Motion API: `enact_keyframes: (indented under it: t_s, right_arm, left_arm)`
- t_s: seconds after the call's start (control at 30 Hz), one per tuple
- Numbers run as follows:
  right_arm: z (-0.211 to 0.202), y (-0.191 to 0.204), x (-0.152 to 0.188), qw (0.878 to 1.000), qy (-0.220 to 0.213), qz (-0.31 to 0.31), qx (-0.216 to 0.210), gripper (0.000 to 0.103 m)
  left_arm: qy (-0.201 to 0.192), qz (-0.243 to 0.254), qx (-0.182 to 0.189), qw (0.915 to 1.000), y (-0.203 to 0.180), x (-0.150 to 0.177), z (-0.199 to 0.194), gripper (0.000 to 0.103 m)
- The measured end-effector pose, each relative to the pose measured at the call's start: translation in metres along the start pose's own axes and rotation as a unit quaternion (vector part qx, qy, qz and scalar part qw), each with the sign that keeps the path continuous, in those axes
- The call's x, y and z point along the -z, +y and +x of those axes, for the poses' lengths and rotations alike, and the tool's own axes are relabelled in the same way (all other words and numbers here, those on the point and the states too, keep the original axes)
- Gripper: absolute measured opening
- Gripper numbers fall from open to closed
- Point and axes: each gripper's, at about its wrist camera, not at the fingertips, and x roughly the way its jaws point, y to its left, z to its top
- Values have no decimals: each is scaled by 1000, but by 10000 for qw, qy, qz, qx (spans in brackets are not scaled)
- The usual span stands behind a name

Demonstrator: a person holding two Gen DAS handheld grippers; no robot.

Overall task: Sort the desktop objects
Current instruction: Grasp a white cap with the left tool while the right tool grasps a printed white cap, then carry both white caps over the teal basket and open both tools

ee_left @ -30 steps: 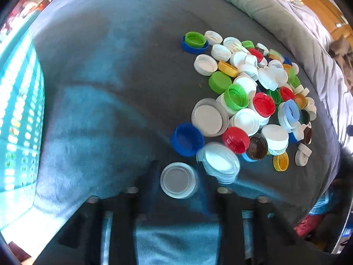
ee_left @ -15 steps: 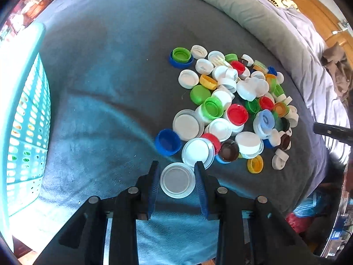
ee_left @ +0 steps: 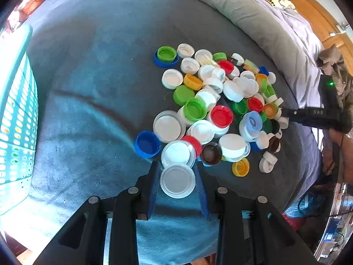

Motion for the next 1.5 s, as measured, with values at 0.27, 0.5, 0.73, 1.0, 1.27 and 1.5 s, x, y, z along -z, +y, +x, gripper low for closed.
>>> enact_keyframes:
  t_s: [0.27, 0.5, 0.73, 1.0, 1.27, 1.5]
  right_arm:
    - [-49, 35, 4, 9971, -515, -497, 259, 33]
    - [-145, 100, 2, 9888, -1110, -976, 211, 33]
    - [-234, 175, 11, 9653, -1758, -1915, 227, 33]
    - [-281, 259, 25, 9333, -2238, -2803, 189, 33]
    - [-287, 337, 29, 9071, -2366, -3482, -13, 33]
    - [-267, 409, 36, 8881, -2233, -4008, -274, 33]
  left_arm:
    - [-138, 158, -22, 9998, -32, -36, -29, 33]
    - [-492, 672, -107, 9965, -86, -102, -93, 33]
    - [-1108, 1024, -59, 9885, -118, -140, -173, 33]
    - [-1471, 971, -126, 9843, -109, -149, -235, 33]
    - [-1696, 403, -550, 9831, -42, -132, -267, 33]
    - [-1895, -230, -808, 9783, 33, -117, -286, 33]
